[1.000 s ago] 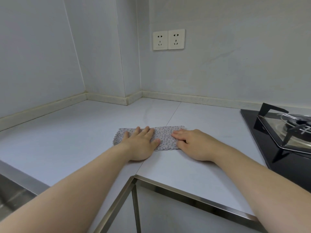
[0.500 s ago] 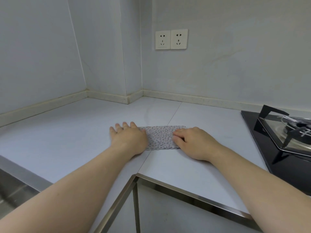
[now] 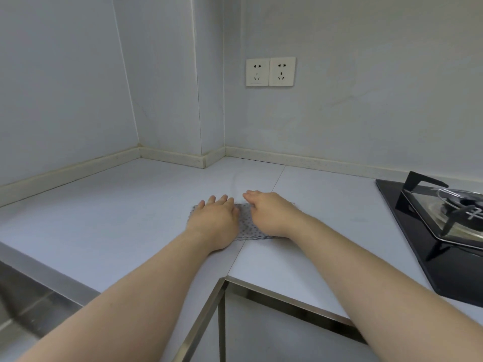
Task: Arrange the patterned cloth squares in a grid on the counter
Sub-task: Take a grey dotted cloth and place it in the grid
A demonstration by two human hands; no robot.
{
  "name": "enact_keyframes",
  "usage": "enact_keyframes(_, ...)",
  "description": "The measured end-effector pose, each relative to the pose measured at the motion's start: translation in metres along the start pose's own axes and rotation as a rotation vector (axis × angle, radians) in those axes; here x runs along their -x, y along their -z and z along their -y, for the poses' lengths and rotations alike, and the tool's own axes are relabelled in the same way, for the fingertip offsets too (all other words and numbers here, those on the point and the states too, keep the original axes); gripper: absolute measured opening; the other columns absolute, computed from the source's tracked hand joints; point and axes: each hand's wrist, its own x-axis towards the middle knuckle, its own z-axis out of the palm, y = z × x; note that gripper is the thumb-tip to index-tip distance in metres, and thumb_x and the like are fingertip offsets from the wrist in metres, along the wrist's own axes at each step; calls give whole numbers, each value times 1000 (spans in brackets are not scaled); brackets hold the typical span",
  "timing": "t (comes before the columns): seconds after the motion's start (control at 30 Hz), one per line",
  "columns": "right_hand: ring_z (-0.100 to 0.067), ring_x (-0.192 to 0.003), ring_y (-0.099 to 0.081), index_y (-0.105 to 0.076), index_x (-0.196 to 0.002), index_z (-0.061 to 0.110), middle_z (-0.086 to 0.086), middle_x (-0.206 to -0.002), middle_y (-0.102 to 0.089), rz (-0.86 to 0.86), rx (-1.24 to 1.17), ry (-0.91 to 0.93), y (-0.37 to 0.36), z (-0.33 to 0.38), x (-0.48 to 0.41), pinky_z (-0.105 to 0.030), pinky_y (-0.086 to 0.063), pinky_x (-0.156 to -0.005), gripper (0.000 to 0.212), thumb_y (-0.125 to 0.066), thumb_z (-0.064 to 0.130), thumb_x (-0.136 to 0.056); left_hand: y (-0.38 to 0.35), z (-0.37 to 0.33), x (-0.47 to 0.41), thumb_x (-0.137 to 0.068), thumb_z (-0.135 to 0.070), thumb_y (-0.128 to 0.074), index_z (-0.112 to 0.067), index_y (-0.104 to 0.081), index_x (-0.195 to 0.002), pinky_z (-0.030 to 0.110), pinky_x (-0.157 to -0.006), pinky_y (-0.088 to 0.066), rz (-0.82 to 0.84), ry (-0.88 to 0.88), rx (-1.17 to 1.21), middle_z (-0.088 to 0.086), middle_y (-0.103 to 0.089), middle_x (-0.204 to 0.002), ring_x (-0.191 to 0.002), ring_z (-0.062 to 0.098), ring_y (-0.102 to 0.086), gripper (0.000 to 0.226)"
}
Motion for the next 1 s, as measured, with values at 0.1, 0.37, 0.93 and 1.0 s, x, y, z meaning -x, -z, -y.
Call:
enact_keyframes(0.1,-22,-152,-25,-25,-161,20,-5,-166,-27,16,-108,-20,-13,-5,3,-31,-20,-122,52,-33,25,-110,-3,2,0,-109,-38,-16,-19,-19,-161,46,-125,-5,62,-10,-18,3,-16,-169,-156,30,-9,55)
enact_keyframes(0.37,-26,-156,-13,-14,-163,18,-12,-168,-15,29,-17,-202,-9,-34,12,-38,-13,-124,63,-25,50,-108,0,5,-3,-104,-54,-10,-25,-4,-162,55,-125,0,165,102,-70,3,1,-171,-156,35,3,66)
enact_keyframes(0.93,-31,-108,-62,-68,-108,12,-9,-113,-69,-333,-107,-388,-2,-59,12,-39,-53,-92,25,-62,33,-95,-3,-21,7,-90,-82,-8,-16,-3,-162,49,-127,-1,129,-134,-54,3,2,-170,-157,22,2,98)
enact_keyframes(1.0,-28,-103,-62,-66,-108,13,-6,-109,-68,-385,-247,-381,2,-56,12,-34,-51,-85,23,-60,31,-95,-3,-21,8,-84,-86,-5,-17,-2,-162,49,-126,-2,144,-136,-47,3,0,-170,-157,22,1,104)
